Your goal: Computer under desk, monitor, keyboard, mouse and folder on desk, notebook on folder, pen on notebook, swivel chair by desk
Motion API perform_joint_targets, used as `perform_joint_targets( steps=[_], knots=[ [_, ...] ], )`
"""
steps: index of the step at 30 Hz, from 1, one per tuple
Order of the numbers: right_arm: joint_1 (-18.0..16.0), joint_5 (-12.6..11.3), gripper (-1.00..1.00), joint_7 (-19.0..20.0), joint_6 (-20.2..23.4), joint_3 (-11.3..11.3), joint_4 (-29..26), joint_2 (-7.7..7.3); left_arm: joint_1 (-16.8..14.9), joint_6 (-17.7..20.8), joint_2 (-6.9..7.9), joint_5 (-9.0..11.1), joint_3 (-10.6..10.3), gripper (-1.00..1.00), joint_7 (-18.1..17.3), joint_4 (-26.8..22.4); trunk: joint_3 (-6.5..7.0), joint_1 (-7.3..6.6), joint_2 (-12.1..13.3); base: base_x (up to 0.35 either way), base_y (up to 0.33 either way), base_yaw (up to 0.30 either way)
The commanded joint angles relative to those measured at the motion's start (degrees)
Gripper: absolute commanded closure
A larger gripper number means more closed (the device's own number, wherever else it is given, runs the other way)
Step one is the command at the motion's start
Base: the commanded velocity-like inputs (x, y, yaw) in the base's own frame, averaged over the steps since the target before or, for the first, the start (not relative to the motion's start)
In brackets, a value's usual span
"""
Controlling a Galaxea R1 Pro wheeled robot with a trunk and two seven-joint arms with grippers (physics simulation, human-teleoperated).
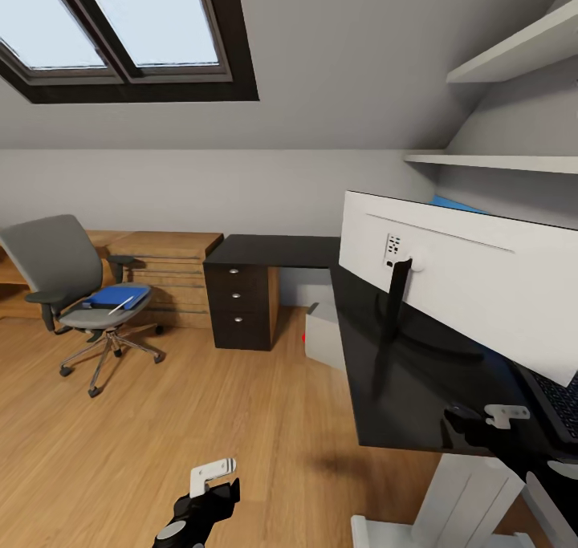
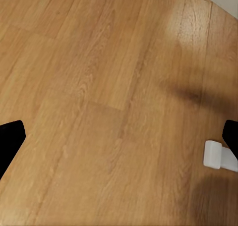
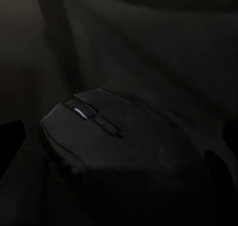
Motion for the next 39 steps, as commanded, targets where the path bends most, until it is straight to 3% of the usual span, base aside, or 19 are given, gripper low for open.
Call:
perform_joint_targets(
  steps=[1,7,8,30,33,39],
  knots=[
    [0.0,-0.6,-1.00,0.3,0.5,-0.1,-0.1,0.01,0.0,0.1,0.02,0.6,-0.1,-1.00,0.5,-0.1,-0.06,0.00,0.0,0.000,-0.002,0.000],
    [0.0,-0.6,-1.00,0.3,0.5,-0.1,-0.1,0.01,0.0,0.1,0.02,0.6,-0.1,-1.00,0.5,-0.1,-0.06,0.00,0.0,0.000,0.000,0.000],
    [0.0,-0.6,1.00,0.3,0.5,-0.1,-0.2,0.01,0.0,0.1,0.02,0.6,-0.1,-1.00,0.5,-0.1,-0.06,0.00,0.0,0.000,0.000,0.000],
    [0.0,-0.6,1.00,0.4,0.5,0.1,-0.7,0.07,0.0,0.1,0.02,0.6,-0.1,-1.00,0.5,-0.1,-0.06,0.00,0.0,0.000,0.000,0.000],
    [0.0,-0.4,1.00,0.0,0.8,0.1,-3.1,1.82,0.0,0.1,0.02,0.6,-0.1,-1.00,0.8,-0.1,0.12,-0.22,0.4,0.000,0.000,0.000],
    [0.0,-0.4,1.00,-0.1,0.9,0.1,-3.9,2.04,0.0,0.1,0.02,0.6,-0.1,-1.00,0.8,-0.1,1.19,-1.54,2.8,0.000,0.000,0.000]
  ],
)
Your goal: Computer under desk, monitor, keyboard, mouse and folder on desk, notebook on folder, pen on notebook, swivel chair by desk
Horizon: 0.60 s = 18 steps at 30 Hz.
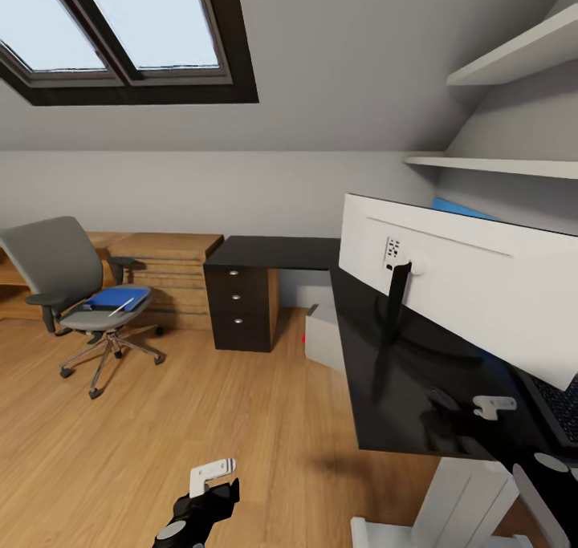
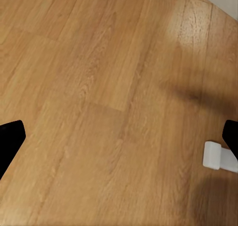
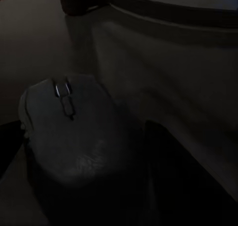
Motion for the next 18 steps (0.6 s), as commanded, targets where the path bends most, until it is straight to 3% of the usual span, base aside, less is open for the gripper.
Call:
perform_joint_targets(
  steps=[1,7,10,14,15,17,18],
  knots=[
    [0.0,-0.8,1.00,0.2,0.6,-0.1,-0.1,0.20,0.0,0.1,0.02,0.6,-0.1,-1.00,0.5,-0.1,0.12,-0.23,0.4,0.000,0.000,0.000],
    [0.0,0.6,1.00,0.2,0.7,-0.1,-0.2,1.40,0.0,0.1,-0.03,0.6,-0.1,-1.00,0.5,0.0,1.20,-1.55,2.8,0.000,0.000,0.000],
    [0.0,3.0,1.00,-0.4,2.5,-0.1,-1.5,3.31,0.0,0.1,-0.08,0.6,-0.2,-1.00,0.4,0.9,1.74,-2.21,4.0,0.000,0.000,0.000],
    [0.0,4.1,1.00,-4.3,6.1,-0.2,-5.0,6.41,0.0,0.1,-0.19,0.5,-0.7,-1.00,0.5,1.7,2.46,-3.08,5.6,0.000,0.000,0.000],
    [0.0,4.3,1.00,-6.5,6.8,-0.1,-5.6,7.83,0.0,0.1,-0.18,0.4,-1.0,-1.00,0.5,1.7,2.64,-3.30,6.0,0.000,0.000,0.000],
    [0.0,6.2,1.00,-16.2,8.4,2.1,-7.6,13.94,0.0,0.1,-0.16,0.4,-1.6,-1.00,0.5,1.8,2.82,-3.52,6.4,0.000,0.000,0.000],
    [0.0,7.2,1.00,-19.8,9.0,3.5,-8.7,16.10,0.0,0.1,-0.13,0.4,-1.6,-1.00,0.5,1.8,2.82,-3.52,6.4,0.000,0.000,0.000]
  ],
)
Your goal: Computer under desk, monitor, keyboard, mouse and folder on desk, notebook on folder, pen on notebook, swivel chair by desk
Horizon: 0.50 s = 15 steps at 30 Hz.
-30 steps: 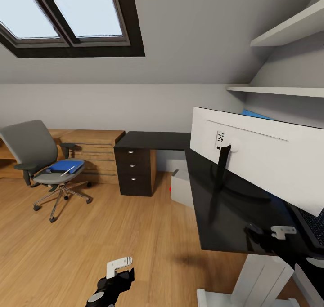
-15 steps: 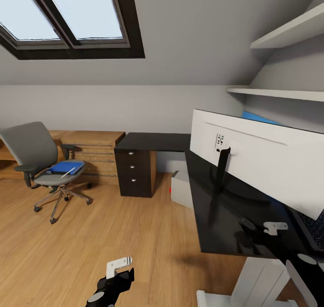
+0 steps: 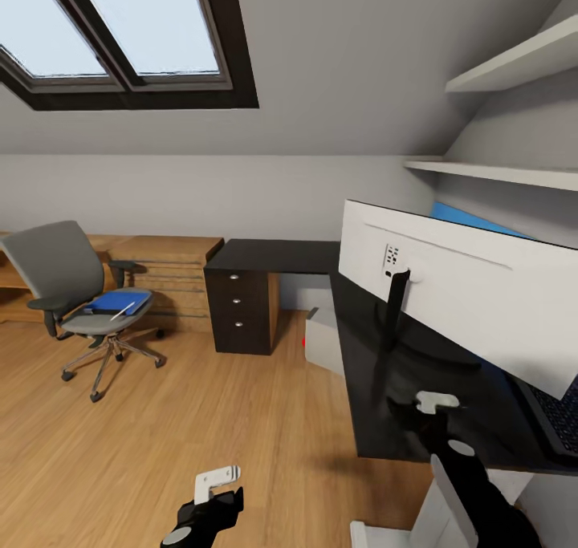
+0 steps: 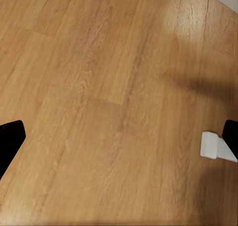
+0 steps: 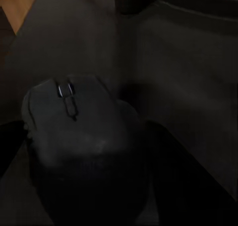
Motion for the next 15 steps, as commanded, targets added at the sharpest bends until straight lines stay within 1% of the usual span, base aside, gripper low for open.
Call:
perform_joint_targets(
  steps=[1,2,3,4,5,6,7,9,11,14,15],
  knots=[
    [0.0,0.3,1.00,-3.9,0.8,1.4,-1.2,1.98,0.0,0.1,0.04,0.5,-0.1,-1.00,0.5,-0.1,-0.06,0.00,0.0,0.000,0.000,0.000],
    [0.0,0.6,1.00,-5.6,0.9,2.1,-1.8,2.93,0.0,0.1,0.05,0.5,-0.1,-1.00,0.5,-0.1,-0.06,0.00,0.0,0.000,0.000,0.000],
    [0.0,1.1,1.00,-9.0,1.2,3.5,-3.1,4.81,0.0,0.1,0.08,0.5,-0.2,-1.00,0.5,-0.1,-0.06,0.00,0.0,0.000,0.000,0.000],
    [0.0,1.6,1.00,-15.1,1.6,6.3,-5.2,8.49,0.0,0.0,0.15,0.5,-0.2,-1.00,0.5,-0.1,-0.06,0.00,0.0,0.000,0.000,0.000],
    [0.0,1.8,1.00,-17.4,1.6,8.1,-5.8,10.20,0.0,0.0,0.19,0.5,-0.2,-1.00,0.5,-0.1,-0.06,0.00,0.0,0.000,0.000,0.000],
    [0.0,1.8,1.00,-19.2,1.7,9.8,-6.1,11.60,0.0,0.0,0.20,0.5,-0.2,-1.00,0.5,-0.1,-0.06,0.00,0.0,0.000,0.000,0.000],
    [0.0,1.8,1.00,-19.8,1.7,10.7,-6.2,12.14,0.0,0.0,0.21,0.5,-0.2,-1.00,0.5,-0.1,-0.06,0.00,0.0,0.000,0.000,0.000],
    [0.0,1.8,1.00,-21.4,1.6,13.3,-6.3,13.41,0.0,0.0,0.24,0.5,-0.2,-1.00,0.5,-0.1,-0.06,0.00,0.0,0.000,0.050,0.000],
    [0.0,1.7,1.00,-21.9,1.4,14.2,-6.2,13.81,0.0,0.0,0.25,0.5,-0.2,-1.00,0.5,-0.1,-0.06,0.00,0.0,0.000,0.150,0.000],
    [0.0,1.6,1.00,-22.2,1.3,14.5,-5.3,13.67,0.0,0.0,0.26,0.5,-0.2,-1.00,0.5,-0.2,-0.06,0.00,0.0,0.000,0.264,0.000],
    [0.0,1.6,1.00,-22.3,1.3,14.5,-5.2,13.04,0.0,0.0,0.26,0.5,-0.2,-1.00,0.5,-0.2,-0.06,0.00,0.0,0.000,0.296,0.000]
  ],
)
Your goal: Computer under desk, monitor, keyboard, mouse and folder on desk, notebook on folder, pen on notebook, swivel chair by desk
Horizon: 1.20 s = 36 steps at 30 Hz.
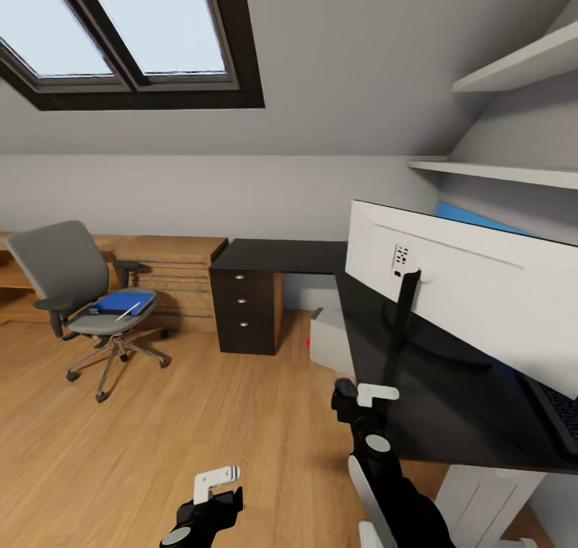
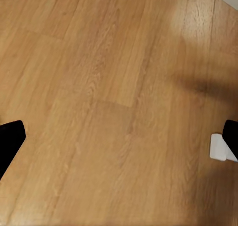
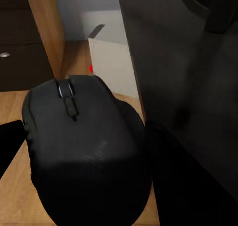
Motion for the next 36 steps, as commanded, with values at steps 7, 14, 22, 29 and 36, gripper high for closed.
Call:
perform_joint_targets(
  steps=[7,14,22,29,36],
  knots=[
    [0.0,-0.8,1.00,-0.5,0.1,0.2,0.2,-1.60,0.0,0.1,0.03,0.6,-0.1,-1.00,0.5,-0.1,-0.06,0.00,0.0,0.000,0.306,0.000],
    [0.0,-1.3,1.00,-0.5,0.1,0.3,0.0,-1.68,0.0,0.1,0.03,0.5,-0.1,-1.00,0.5,-0.1,-0.06,0.00,0.0,0.000,0.310,0.000],
    [0.0,-1.6,1.00,-0.5,0.1,0.3,0.1,-1.68,0.0,0.1,0.03,0.6,-0.1,-1.00,0.5,-0.1,-0.06,0.00,0.0,0.174,0.264,0.000],
    [0.0,-1.6,1.00,-0.5,0.0,0.4,0.1,-1.60,0.0,0.1,0.03,0.6,-0.1,-1.00,0.5,0.0,-0.06,0.00,0.0,0.281,0.199,0.060],
    [0.0,-1.6,1.00,-0.6,0.0,0.3,0.1,-1.66,0.0,0.1,0.03,0.7,-0.1,-1.00,0.5,0.1,-0.06,0.00,0.0,0.323,0.029,0.161]
  ],
)
